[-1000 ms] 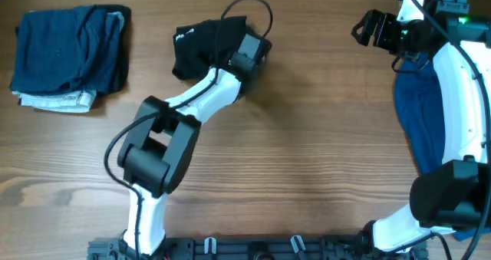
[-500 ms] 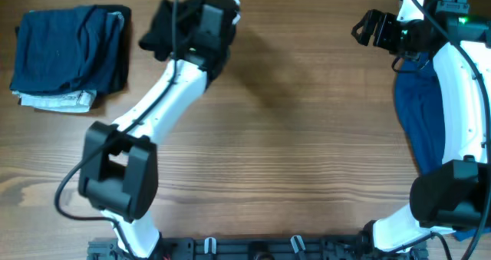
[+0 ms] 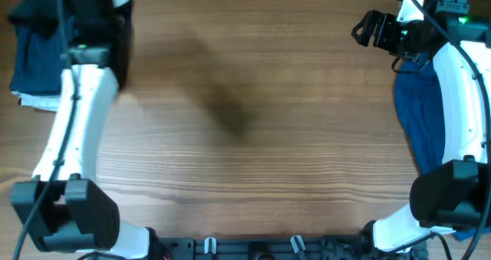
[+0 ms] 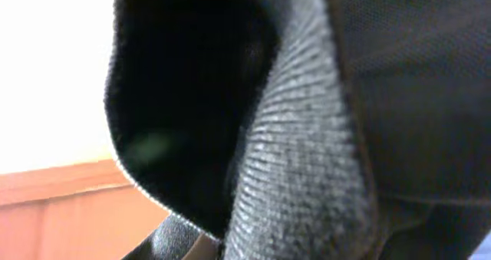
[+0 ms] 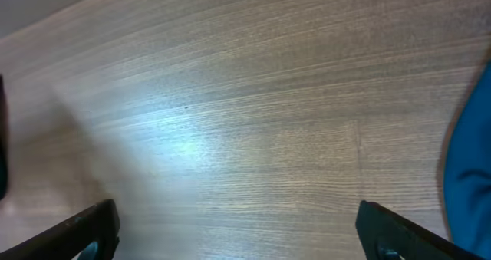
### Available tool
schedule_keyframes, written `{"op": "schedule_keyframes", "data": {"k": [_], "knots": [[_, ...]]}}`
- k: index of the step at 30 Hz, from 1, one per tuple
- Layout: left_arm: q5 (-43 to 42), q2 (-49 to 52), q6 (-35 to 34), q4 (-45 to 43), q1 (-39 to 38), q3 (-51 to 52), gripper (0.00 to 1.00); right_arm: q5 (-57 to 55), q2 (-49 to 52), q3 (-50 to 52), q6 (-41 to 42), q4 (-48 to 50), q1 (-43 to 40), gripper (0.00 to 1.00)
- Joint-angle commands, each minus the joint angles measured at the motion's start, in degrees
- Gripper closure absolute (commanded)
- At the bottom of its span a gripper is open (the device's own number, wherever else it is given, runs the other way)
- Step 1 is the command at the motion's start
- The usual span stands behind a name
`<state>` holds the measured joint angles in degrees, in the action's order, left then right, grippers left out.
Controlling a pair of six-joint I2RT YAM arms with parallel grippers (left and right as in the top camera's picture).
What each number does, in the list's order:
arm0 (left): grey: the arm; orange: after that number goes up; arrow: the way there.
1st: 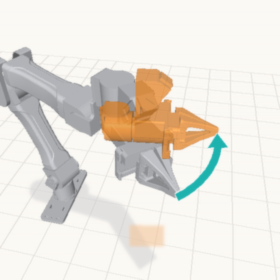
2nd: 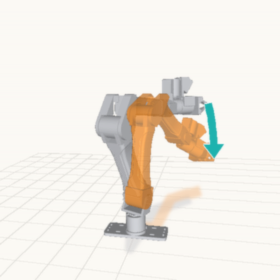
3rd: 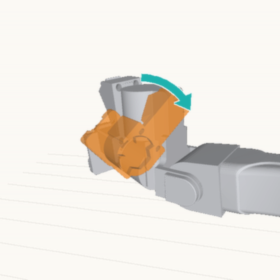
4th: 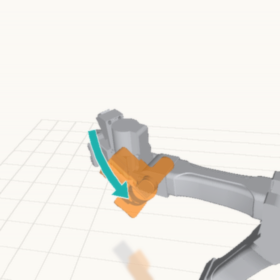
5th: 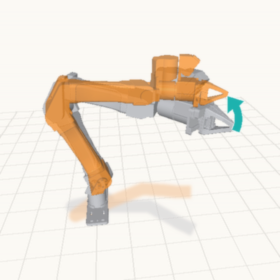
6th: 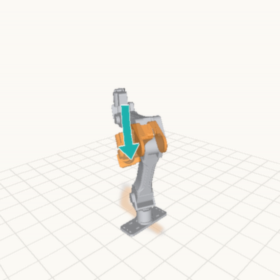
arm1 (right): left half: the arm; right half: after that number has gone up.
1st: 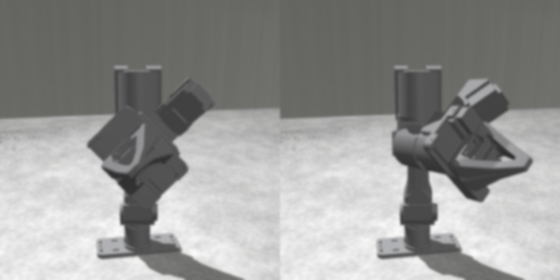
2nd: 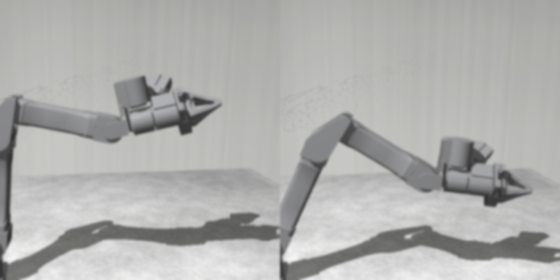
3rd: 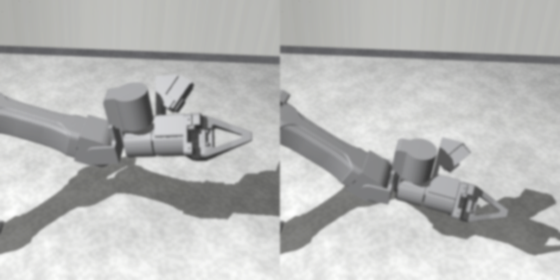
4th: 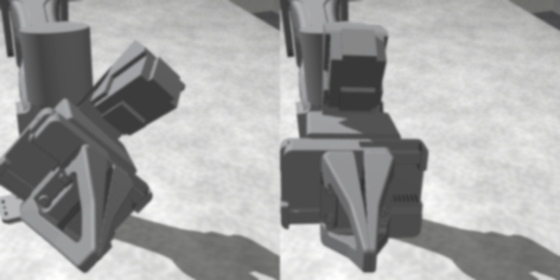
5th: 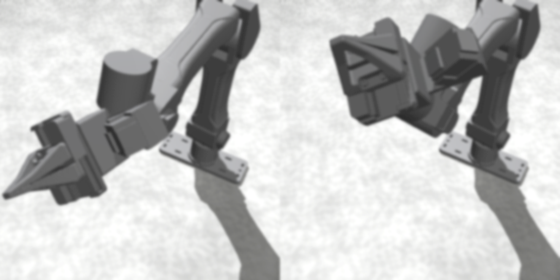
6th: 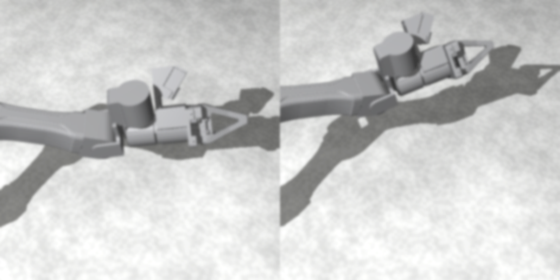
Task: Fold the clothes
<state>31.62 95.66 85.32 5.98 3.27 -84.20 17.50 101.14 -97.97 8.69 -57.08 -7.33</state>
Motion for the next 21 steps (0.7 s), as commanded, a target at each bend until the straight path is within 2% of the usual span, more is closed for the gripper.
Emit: {"op": "schedule_keyframes", "data": {"k": [1, 4, 8, 16, 21], "knots": [[-17.62, -0.81, 6.01, 1.01, 9.03, -0.28, 0.96, -0.94, 0.66, 0.07, 0.76, -0.02, 0.13, 0.00], [-26.58, 0.11, 5.99, 1.42, 14.67, -0.28, 0.96, -0.92, 0.66, 0.07, 1.01, 0.09, 0.13, 0.01], [-35.89, 1.88, 5.97, 1.29, 18.47, -0.28, 0.96, -0.92, 0.66, 0.07, 2.05, 0.09, 0.13, 0.01], [-38.05, 8.07, 5.29, -6.43, 19.58, -0.28, 0.96, -0.94, 0.66, 0.07, 1.97, -1.81, 0.13, 0.01], [-39.60, 11.69, 3.56, -14.71, 21.40, -0.28, 0.96, -0.85, 0.66, 0.07, 1.99, -1.95, 0.13, 0.00]]}}
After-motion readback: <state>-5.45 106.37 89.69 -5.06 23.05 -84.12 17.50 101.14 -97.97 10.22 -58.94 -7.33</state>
